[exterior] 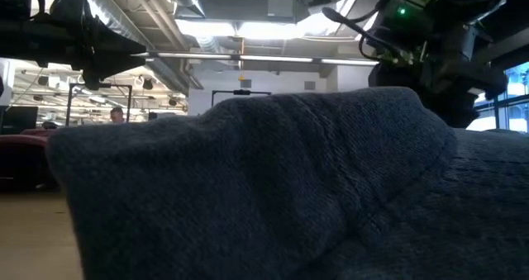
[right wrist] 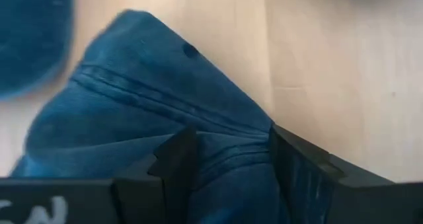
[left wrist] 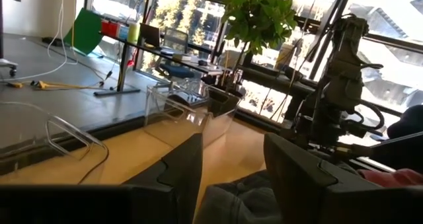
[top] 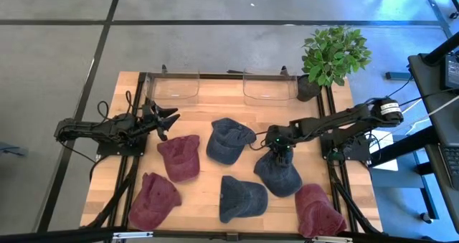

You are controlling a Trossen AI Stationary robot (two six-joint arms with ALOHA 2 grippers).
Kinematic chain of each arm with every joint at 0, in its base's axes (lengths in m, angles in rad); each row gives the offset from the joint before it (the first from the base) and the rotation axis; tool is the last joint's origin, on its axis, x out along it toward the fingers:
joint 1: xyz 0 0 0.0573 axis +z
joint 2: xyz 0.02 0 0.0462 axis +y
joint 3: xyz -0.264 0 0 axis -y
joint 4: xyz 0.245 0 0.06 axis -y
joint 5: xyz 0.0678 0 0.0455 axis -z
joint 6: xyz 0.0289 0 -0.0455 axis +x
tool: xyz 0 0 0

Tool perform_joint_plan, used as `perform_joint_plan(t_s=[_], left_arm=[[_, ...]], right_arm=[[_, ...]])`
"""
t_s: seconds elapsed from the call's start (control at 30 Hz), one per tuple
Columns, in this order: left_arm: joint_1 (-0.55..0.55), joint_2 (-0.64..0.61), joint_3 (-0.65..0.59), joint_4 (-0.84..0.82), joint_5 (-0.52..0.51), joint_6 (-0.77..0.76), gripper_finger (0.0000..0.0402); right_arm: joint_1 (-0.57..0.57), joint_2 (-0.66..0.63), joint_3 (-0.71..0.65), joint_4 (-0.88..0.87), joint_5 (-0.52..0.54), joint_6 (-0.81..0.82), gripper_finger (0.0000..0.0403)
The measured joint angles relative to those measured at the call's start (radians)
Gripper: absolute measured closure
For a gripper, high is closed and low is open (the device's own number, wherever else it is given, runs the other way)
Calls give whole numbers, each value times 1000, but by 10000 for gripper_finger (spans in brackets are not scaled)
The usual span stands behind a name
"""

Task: Pick & Place hat
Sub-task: Put the right blue cap into the right transparent bin

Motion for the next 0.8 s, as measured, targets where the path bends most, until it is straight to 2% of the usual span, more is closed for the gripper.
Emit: perform_joint_plan(t_s=[0.13,0.3,0.43,0.8], left_arm=[[0,0,0,-2,0,1,245],[0,0,0,-21,0,2,245],[0,0,0,-30,1,3,245],[0,0,0,-30,0,3,245]], right_arm=[[0,1,26,-23,53,-35,211],[0,1,77,-91,125,-153,211],[-19,4,75,-160,128,-150,211],[-34,70,22,-146,121,-153,211]])
